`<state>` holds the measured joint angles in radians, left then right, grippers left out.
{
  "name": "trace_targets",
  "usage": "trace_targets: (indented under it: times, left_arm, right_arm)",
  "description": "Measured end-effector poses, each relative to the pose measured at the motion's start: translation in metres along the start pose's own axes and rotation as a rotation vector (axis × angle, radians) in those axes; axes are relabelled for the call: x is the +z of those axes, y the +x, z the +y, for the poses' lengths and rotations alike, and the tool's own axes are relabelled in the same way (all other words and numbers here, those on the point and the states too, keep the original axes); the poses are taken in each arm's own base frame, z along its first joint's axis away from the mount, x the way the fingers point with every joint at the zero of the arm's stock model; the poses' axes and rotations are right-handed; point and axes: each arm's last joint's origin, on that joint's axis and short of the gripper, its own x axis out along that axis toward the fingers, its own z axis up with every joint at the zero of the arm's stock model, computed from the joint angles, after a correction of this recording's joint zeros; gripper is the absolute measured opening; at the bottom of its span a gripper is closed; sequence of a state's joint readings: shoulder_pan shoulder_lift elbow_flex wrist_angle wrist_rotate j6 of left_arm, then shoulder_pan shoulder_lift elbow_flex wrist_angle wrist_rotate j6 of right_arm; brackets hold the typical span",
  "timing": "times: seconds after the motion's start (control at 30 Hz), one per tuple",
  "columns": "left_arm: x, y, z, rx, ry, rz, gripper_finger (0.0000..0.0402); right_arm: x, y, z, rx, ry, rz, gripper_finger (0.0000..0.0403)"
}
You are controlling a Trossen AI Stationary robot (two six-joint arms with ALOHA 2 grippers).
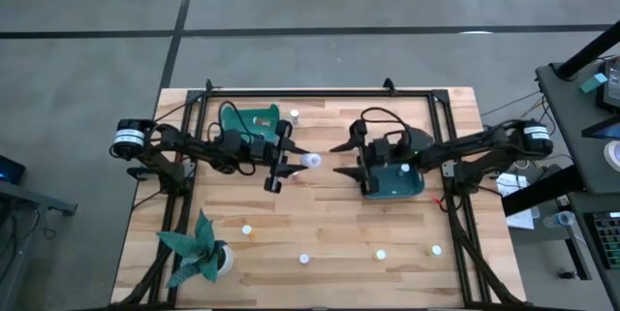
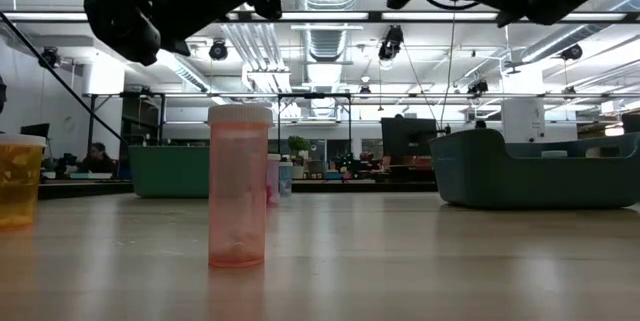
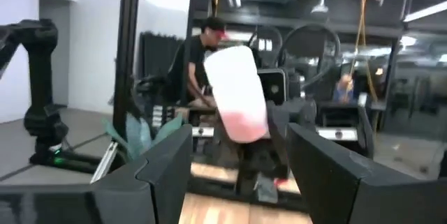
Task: Pick and place medicine bottles into bin by pill shape (circle, oval)
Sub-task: Put the transparent capsule bottle into the green bin
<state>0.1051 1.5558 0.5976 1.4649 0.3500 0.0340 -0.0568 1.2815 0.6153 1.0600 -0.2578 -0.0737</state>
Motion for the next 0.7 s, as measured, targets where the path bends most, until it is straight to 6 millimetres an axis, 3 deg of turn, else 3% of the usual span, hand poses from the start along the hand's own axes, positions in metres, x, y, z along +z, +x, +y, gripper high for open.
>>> trace_targets:
  times: [0.43, 0.7]
  left_arm:
    - [0.0, 0.0, 0.0, 0.0, -0.005, -0.001, 0.0118]
    - [-0.001, -0.001, 0.001, 0.023, -0.005, 0.01, 0.0118]
  right_arm:
    - [-0.015, 0.04, -0.007, -0.034, -0.071, -0.063, 0.0219]
    - [-0.015, 0.044, -0.006, -0.018, -0.106, -0.069, 0.0219]
